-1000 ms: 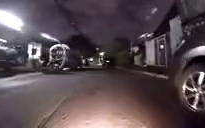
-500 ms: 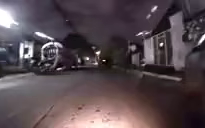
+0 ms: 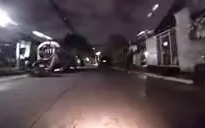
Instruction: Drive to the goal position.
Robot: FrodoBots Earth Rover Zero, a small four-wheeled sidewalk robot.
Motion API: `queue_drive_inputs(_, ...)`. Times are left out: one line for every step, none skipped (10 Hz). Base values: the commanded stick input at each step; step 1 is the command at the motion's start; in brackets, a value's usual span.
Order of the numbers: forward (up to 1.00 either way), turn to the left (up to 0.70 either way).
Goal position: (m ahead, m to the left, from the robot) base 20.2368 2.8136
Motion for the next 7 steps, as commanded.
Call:
queue_drive_inputs(1.0, 0.0)
queue_drive_inputs(1.0, 0.0)
queue_drive_inputs(1.0, 0.0)
queue_drive_inputs(1.0, 0.0)
queue_drive_inputs(1.0, 0.0)
queue_drive_inputs(1.0, 0.0)
queue_drive_inputs(1.0, 0.0)
